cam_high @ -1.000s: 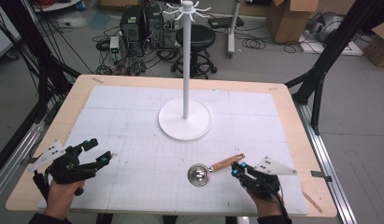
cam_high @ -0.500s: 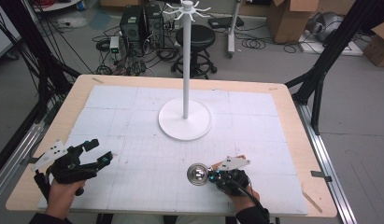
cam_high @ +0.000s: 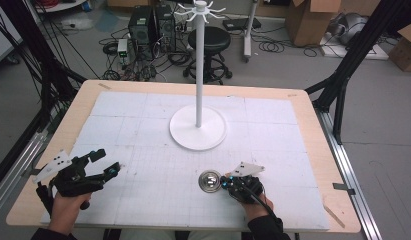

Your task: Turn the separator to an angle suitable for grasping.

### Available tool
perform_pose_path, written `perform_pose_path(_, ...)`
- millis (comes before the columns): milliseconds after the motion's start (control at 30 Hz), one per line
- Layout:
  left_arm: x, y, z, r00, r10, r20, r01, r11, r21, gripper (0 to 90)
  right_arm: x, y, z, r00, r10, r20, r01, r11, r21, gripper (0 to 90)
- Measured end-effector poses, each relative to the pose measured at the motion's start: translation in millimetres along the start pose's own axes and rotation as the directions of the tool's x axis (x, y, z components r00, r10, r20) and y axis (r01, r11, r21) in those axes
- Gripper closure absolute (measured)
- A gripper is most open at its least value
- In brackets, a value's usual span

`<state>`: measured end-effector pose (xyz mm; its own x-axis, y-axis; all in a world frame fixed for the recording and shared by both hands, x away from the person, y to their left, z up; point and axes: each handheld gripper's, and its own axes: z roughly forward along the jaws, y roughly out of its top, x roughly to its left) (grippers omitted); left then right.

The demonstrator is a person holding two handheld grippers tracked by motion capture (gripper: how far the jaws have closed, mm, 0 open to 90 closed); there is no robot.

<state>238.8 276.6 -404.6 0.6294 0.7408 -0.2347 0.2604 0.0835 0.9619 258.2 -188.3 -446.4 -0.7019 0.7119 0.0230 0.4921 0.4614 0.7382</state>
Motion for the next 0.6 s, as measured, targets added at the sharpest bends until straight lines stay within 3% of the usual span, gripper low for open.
perform_pose_path(133, 0.0, 0.1, -0.7, 1.0000, -0.003, -0.001, 0.003, 1.0000, 0.000, 18.1, -3.1, 0.6, -6.2, 1.0000, 0.005, -0.001, -0.005, 1.000, -0.020, 89.3)
perform_pose_path(233, 1.0, 0.0, -1.9, 1.0000, -0.008, -0.004, 0.008, 1.0000, -0.004, 18.1, -22.7, 1.0, -33.3, 0.9957, 0.068, 0.063, -0.059, 0.989, -0.138, 89.3)
perform_pose_path(300, 1.4, 0.2, -2.0, 1.0000, -0.009, -0.004, 0.009, 0.9999, -0.005, 18.1, -43.2, -6.3, -52.2, 0.9800, 0.132, 0.149, -0.103, 0.977, -0.185, 89.3)
perform_pose_path(400, 1.2, 0.3, -1.4, 1.0000, -0.008, -0.004, 0.008, 1.0000, -0.005, 18.1, -72.5, -24.2, -70.5, 0.9361, 0.241, 0.257, -0.188, 0.959, -0.213, 89.3)
perform_pose_path(433, 1.2, 0.3, -1.4, 1.0000, -0.008, -0.004, 0.008, 1.0000, -0.005, 18.1, -72.5, -24.2, -70.5, 0.9361, 0.241, 0.257, -0.188, 0.959, -0.213, 89.3)
perform_pose_path(467, 1.0, 0.4, -1.2, 1.0000, -0.006, -0.004, 0.006, 1.0000, -0.003, 18.1, -88.2, -34.5, -74.4, 0.9152, 0.282, 0.288, -0.227, 0.951, -0.210, 89.3)
perform_pose_path(500, 1.0, 0.4, -1.2, 1.0000, -0.006, -0.004, 0.006, 1.0000, -0.003, 18.1, -88.2, -34.5, -74.4, 0.9152, 0.282, 0.288, -0.227, 0.951, -0.210, 89.3)
perform_pose_path(533, 1.2, 0.5, -1.3, 1.0000, -0.006, -0.005, 0.006, 1.0000, -0.003, 18.1, -98.1, -41.0, -72.2, 0.9078, 0.298, 0.296, -0.250, 0.950, -0.188, 89.3)
perform_pose_path(600, 1.7, 0.4, -1.6, 1.0000, -0.007, -0.006, 0.007, 1.0000, -0.004, 18.1, -102.4, -44.2, -66.7, 0.9118, 0.304, 0.276, -0.265, 0.949, -0.172, 89.3)
